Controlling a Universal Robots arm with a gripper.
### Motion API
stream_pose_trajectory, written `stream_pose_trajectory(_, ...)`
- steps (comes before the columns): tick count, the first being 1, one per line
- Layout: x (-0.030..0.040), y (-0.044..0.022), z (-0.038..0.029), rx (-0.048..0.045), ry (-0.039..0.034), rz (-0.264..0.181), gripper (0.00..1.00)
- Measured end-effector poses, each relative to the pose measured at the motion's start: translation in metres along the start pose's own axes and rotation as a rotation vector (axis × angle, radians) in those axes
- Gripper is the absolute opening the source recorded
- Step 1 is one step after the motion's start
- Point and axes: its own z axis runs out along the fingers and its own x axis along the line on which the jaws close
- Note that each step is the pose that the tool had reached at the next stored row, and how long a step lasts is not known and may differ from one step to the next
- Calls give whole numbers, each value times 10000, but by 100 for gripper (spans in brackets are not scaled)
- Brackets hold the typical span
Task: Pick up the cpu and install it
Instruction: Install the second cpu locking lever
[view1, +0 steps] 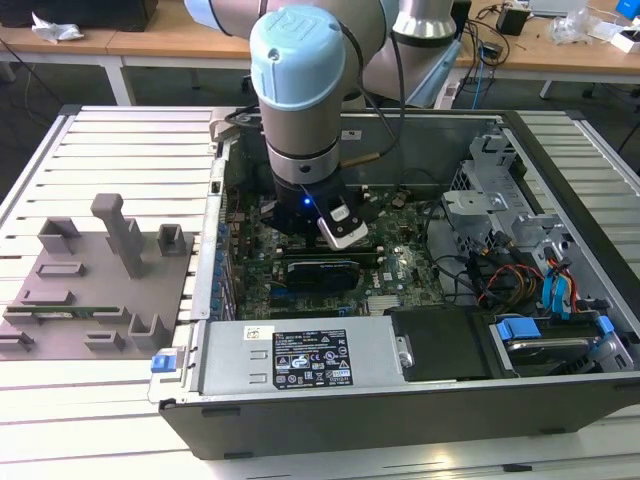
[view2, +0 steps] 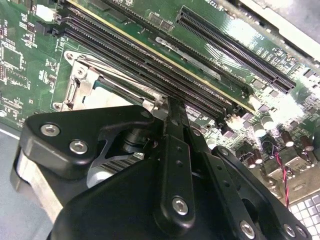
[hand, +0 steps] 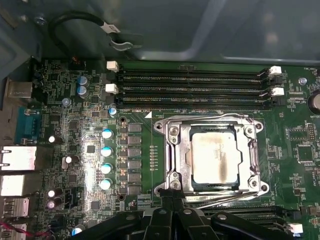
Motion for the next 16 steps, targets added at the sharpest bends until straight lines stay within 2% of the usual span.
stream_pose_trajectory(3, -20, -1, -5, 3, 77, 15, 11)
stream_pose_trajectory(6, -46, 4, -37, 1, 151, 28, 11)
stream_pose_trajectory(12, -64, -21, -61, 3, 254, 46, 11)
stream_pose_trajectory(16, -67, -52, -67, 5, 291, 53, 11)
